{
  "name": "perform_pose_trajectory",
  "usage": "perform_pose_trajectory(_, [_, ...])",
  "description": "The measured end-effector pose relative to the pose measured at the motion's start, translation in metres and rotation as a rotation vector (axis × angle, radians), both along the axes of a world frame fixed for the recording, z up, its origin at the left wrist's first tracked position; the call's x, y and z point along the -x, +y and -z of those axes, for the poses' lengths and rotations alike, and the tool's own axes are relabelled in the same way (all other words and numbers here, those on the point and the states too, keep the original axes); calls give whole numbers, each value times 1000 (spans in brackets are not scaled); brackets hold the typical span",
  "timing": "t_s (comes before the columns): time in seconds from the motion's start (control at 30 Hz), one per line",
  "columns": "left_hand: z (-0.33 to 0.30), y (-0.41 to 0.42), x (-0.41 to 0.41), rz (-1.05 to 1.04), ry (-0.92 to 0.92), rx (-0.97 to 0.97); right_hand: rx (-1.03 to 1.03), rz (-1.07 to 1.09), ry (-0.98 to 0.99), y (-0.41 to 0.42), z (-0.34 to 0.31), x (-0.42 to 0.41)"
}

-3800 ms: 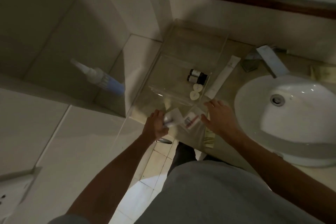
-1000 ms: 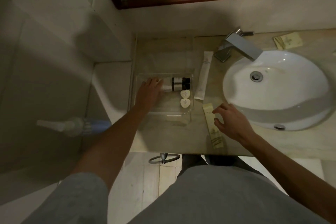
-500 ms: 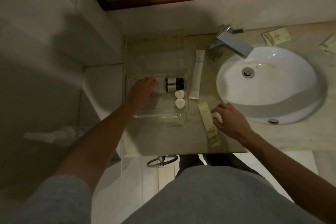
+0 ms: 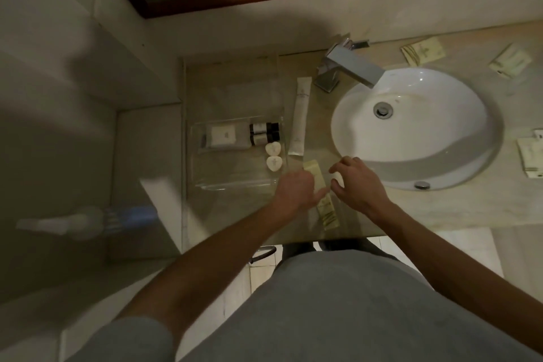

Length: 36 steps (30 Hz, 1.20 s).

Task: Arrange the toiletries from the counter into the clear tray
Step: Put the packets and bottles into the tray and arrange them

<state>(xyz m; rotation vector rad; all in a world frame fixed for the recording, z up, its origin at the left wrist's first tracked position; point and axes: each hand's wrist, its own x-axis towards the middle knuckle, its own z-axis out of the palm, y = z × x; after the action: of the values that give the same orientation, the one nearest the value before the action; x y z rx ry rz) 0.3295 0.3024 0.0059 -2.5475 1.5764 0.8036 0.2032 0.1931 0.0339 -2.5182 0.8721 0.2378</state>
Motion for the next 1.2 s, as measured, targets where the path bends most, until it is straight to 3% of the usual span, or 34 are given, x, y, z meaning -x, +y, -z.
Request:
perform_pose_trajectory(0.33, [6, -12, 34, -332, 31, -100, -11, -27, -2, -18, 4, 7])
perform_pose_trajectory(0.53, [10, 11, 29, -222, 104, 59, -18, 7, 7, -31, 7, 17])
perform_pose_trajectory(0.63, [1, 26, 13, -210, 148, 248, -28, 5, 12, -34, 12, 21])
perform_pose_trajectory(0.8, [-19, 46, -67, -189, -66, 429, 29, -89, 23, -23, 8, 8])
perform_pose_trajectory(1.0, [10, 86, -145, -127, -60, 203, 62, -169, -31, -1, 6, -17])
perform_pose_trajectory(1.2, [24, 105, -163, -133, 11, 201, 55, -154, -28, 6, 8, -23])
